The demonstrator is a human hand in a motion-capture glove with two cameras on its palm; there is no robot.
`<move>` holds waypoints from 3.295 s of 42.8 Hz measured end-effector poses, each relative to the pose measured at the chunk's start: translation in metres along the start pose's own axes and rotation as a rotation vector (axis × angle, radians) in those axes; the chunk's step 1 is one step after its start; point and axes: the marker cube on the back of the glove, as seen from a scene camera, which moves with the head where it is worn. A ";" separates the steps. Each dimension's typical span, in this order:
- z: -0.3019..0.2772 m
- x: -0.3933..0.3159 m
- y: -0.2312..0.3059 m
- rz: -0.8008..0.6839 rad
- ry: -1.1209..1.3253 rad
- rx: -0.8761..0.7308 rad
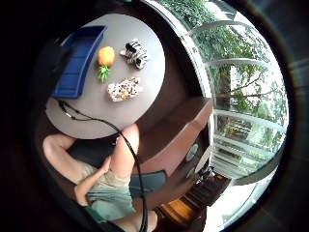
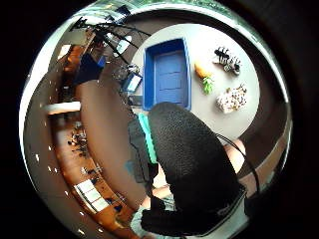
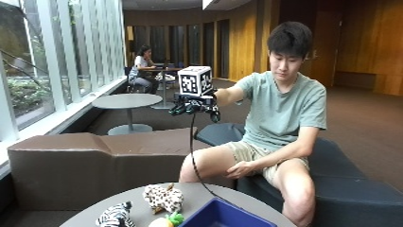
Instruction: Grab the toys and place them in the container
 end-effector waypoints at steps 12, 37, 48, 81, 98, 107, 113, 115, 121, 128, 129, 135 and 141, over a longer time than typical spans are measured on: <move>-0.034 -0.003 -0.005 -0.001 0.010 0.015; -0.026 0.055 -0.018 0.077 0.019 -0.046; 0.025 0.093 -0.040 0.068 0.019 -0.127; 0.267 0.133 -0.094 0.038 -0.013 -0.398; 0.328 0.125 -0.113 0.054 -0.001 -0.313; 0.336 0.117 -0.126 0.074 -0.033 -0.108; 0.335 0.109 -0.129 0.109 -0.073 -0.047; 0.332 0.106 -0.130 0.119 -0.073 -0.068; 0.301 0.092 -0.131 0.114 0.002 -0.161; 0.237 0.076 -0.125 0.044 0.091 -0.202; 0.226 0.074 -0.124 0.039 0.106 -0.198; 0.148 0.054 -0.116 0.020 0.153 -0.115; 0.089 0.028 -0.118 0.001 0.145 -0.043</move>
